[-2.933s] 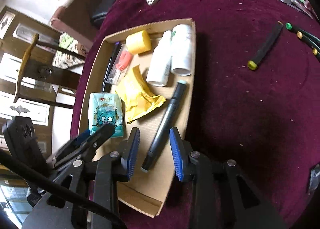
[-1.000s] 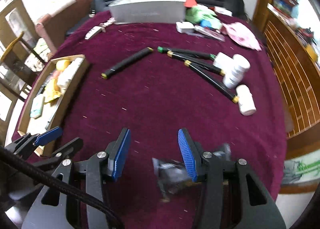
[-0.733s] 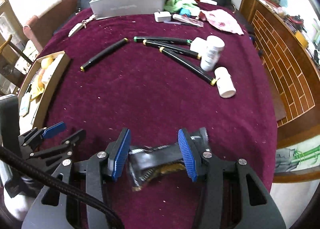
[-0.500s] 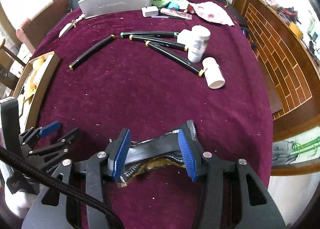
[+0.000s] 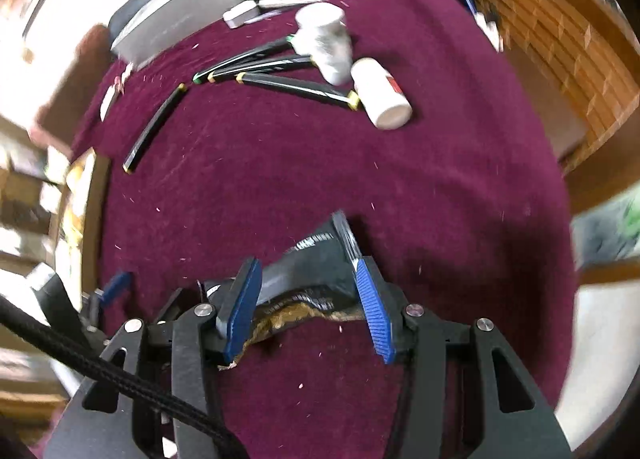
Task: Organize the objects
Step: 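Grasp the black coffee bag with the right gripper and lift it, then carry the black coffee bag with the right gripper toward the left gripper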
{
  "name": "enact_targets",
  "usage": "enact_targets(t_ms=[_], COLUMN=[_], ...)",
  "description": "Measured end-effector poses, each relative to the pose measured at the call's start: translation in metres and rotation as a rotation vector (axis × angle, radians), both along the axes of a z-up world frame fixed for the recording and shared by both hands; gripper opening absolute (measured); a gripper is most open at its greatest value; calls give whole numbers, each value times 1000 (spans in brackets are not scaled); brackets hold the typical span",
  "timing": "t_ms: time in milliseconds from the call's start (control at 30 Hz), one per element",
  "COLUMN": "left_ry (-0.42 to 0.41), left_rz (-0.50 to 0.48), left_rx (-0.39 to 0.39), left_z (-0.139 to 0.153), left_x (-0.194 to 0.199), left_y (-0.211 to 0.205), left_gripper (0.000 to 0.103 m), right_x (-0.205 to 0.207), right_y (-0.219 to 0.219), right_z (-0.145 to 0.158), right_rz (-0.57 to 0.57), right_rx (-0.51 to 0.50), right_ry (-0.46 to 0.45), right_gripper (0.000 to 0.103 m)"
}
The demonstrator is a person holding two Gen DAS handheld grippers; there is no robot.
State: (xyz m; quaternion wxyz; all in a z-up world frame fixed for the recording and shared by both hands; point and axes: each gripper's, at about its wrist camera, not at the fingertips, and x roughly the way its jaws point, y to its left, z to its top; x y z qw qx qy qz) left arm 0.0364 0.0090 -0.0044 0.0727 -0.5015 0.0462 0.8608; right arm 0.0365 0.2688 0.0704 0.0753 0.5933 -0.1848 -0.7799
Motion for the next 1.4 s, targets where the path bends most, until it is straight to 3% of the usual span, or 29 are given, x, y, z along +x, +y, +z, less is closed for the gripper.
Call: enact_targets(t_ms=[133,300,467,533,600,700,900,1033,1100,1133,1167,1233,1400], left_ry=[1,3,3,10,9,6,9,13,15,16,18,21,43], left_rz=[-1,0,-1,15,4,-2,5,10,12,13,14,17,26], left_rx=[-1,1,1,56,50,-3,0,0,1,1,1,2,3], left_z=[0,1,1,3,3,1,1,1,1,1,1,1,1], left_x=[0,0,0,1,2,1,0,-1,-2,-2,-2,-2,-3], left_y=[-1,-1,-2,-10,-9,-1,-1,-1,-1,-1,-1,-1,-1], left_gripper=[102,102,101,101,101,102,102,102,102,102,102,102,102], right_x=[4,-3,-24,-32,-33,-32,-32,-20,-1,8,19,27,4], right_y=[-2,-42,-96,-118,-125,-115,-71,-45,-43,-43,-44,-41,-24], right_z=[-16,-24,-23,-20,-14,-3,35,73,104,114,126,135,115], right_rz=[-3,79,179,226,247,225,111,42,0,-9,-30,-72,-103], right_rx=[-96,-131,-171,-198,-204,-192,-134,-24,132,191,261,297,198], right_ry=[-70,-108,-112,-112,-96,-56,83,259,423,485,556,619,474], right_gripper=[48,49,49,45,45,47,47,47,48,60,87,103,103])
